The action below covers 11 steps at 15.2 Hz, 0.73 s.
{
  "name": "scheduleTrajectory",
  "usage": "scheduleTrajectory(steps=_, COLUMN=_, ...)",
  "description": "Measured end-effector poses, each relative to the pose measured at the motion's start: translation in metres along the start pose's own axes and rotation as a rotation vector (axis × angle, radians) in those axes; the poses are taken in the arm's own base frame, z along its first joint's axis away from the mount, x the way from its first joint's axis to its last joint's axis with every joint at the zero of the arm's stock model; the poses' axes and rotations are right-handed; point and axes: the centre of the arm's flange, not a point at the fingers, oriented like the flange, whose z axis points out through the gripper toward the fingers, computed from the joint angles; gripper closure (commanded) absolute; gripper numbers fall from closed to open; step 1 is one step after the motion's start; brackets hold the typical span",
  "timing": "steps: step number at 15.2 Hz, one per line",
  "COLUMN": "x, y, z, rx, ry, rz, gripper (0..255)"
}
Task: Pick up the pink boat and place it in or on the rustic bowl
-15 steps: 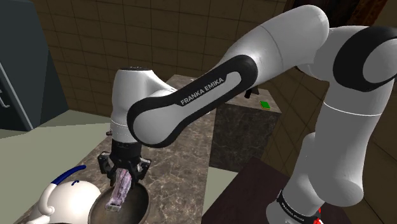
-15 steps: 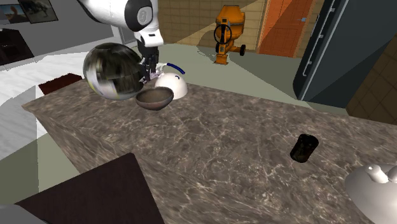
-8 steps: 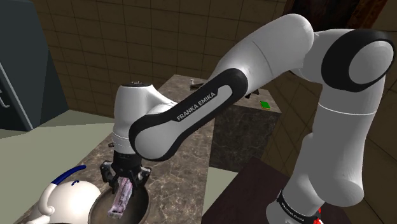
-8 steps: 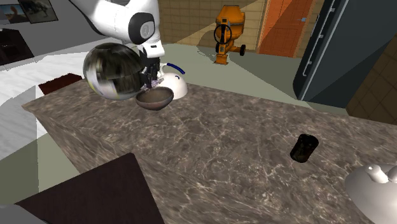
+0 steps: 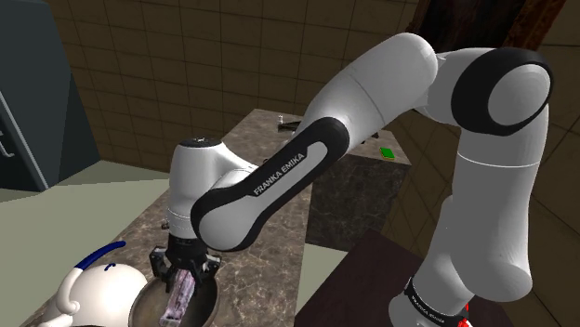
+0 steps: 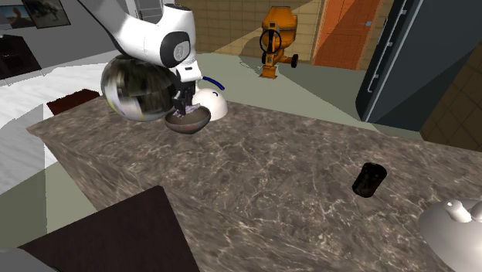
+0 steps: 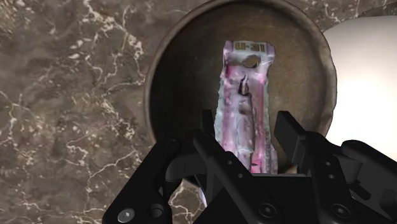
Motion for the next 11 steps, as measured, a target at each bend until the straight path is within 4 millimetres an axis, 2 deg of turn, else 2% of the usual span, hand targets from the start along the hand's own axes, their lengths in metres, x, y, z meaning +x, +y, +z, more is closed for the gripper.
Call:
scheduleTrajectory(steps=4, x=0.0002, y=0.0002, z=0.0011, rx=0.0, ry=0.0, rz=0.0, gripper=255)
scheduleTrajectory(steps=5, x=0.0002, y=0.0002, z=0.0011, rx=0.0, ry=0.0, rz=0.0, gripper=0)
scheduleTrajectory(steps=11, x=0.0002, y=0.0002, z=0.0011, rx=0.001, ry=0.0, rz=0.0, gripper=0)
